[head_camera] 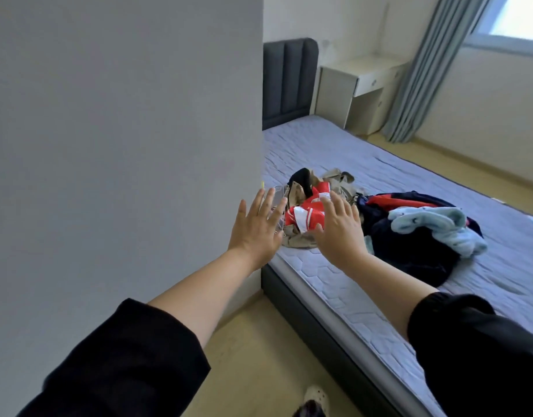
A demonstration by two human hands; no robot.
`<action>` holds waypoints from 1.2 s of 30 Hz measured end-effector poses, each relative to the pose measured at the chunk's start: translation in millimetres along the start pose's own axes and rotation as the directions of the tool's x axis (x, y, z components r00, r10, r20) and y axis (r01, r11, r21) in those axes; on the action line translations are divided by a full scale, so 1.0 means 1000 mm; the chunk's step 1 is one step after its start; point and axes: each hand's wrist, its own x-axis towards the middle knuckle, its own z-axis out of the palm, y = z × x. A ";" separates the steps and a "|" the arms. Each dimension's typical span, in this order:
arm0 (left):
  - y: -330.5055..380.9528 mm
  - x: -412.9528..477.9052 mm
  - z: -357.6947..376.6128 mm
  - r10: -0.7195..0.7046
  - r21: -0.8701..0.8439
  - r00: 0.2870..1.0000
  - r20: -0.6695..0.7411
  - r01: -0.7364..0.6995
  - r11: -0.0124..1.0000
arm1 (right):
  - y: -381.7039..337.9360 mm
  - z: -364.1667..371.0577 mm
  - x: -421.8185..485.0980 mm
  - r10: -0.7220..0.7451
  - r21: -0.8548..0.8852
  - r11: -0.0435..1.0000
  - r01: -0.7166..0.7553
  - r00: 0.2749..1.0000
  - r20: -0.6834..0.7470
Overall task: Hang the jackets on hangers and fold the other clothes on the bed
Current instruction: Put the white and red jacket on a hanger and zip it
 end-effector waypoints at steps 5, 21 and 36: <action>0.043 0.108 0.045 0.010 -0.058 0.998 0.058 -0.006 0.998 | 0.084 0.041 0.073 0.055 -0.001 0.998 -0.055 0.996 0.071; 0.046 0.311 0.214 -0.017 -0.215 0.946 0.323 0.091 0.972 | 0.208 0.196 0.229 0.137 -0.061 0.990 -0.124 0.936 0.323; 0.019 0.439 0.350 -0.133 -0.272 0.880 0.456 0.280 0.920 | 0.247 0.338 0.370 0.274 -0.165 0.961 -0.221 0.825 0.495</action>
